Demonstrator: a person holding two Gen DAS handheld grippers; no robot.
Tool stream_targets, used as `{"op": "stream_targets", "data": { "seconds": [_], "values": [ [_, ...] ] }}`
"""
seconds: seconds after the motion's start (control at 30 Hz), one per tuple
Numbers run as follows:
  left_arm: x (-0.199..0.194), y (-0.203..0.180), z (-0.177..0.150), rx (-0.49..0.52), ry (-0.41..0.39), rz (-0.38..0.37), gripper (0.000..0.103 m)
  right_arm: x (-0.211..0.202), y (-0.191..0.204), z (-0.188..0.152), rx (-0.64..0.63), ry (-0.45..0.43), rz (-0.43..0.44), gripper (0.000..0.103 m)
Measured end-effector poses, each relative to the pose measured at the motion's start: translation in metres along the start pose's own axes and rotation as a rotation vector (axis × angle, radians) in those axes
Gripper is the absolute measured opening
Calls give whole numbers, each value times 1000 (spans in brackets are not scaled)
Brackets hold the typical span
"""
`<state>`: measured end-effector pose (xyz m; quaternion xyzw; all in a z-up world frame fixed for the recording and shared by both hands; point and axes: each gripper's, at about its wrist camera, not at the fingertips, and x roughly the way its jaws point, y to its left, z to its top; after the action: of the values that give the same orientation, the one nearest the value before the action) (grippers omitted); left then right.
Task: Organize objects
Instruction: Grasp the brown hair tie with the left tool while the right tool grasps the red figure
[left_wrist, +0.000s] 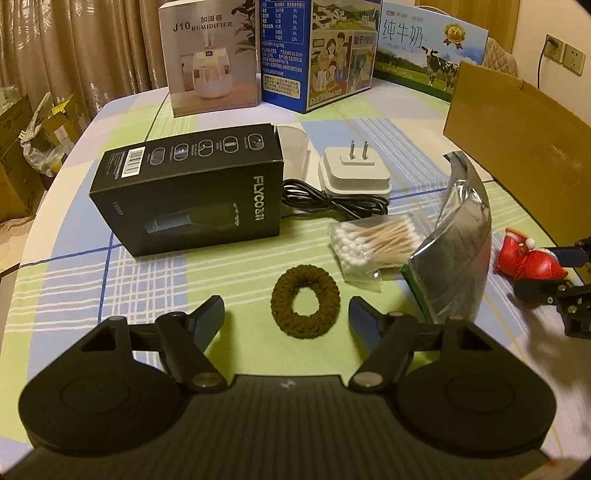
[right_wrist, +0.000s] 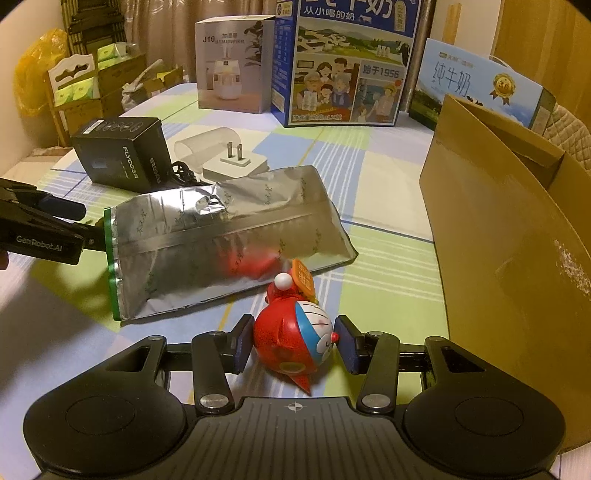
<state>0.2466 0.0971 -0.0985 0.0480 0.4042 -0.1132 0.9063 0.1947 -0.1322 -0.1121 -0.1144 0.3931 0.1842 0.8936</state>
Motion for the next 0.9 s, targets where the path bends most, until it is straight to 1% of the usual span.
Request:
{"op": "stream_targets", "data": {
  "seconds": [0.1, 0.17, 0.2, 0.27, 0.33, 0.4, 0.47, 0.5, 0.53, 0.7, 0.9],
  "values": [
    [2, 0, 1, 2, -4, -1, 68, -1, 0, -1, 3, -1, 0, 44],
    [4, -1, 2, 6, -9, -4, 65, -1, 0, -1, 4, -1, 0, 44],
    [5, -2, 3, 10, -9, -6, 62, -1, 0, -1, 3, -1, 0, 44],
    [7, -4, 4, 21, -9, -11, 51, -1, 0, -1, 4, -2, 0, 44],
    [8, -6, 5, 28, -6, -12, 36, -1, -1, -1, 7, -2, -2, 44],
    [8, -8, 4, 33, 0, -16, 32, -1, -1, -1, 7, -2, -5, 44],
    [7, -9, 5, 37, 5, -17, 24, -2, -1, -2, 5, -2, -6, 44],
    [6, -10, 5, 33, 8, -19, 17, -2, -1, -2, 6, -3, -5, 44],
    [5, -11, 5, 27, 11, -18, 16, -2, -1, -2, 4, -4, -4, 44],
    [-6, -13, 2, -13, 33, -15, 14, -10, -3, -3, 2, -12, -4, 44],
    [-33, -11, 4, -83, 7, 15, 14, -28, -5, -2, 28, -25, 1, 44]
  ]
}}
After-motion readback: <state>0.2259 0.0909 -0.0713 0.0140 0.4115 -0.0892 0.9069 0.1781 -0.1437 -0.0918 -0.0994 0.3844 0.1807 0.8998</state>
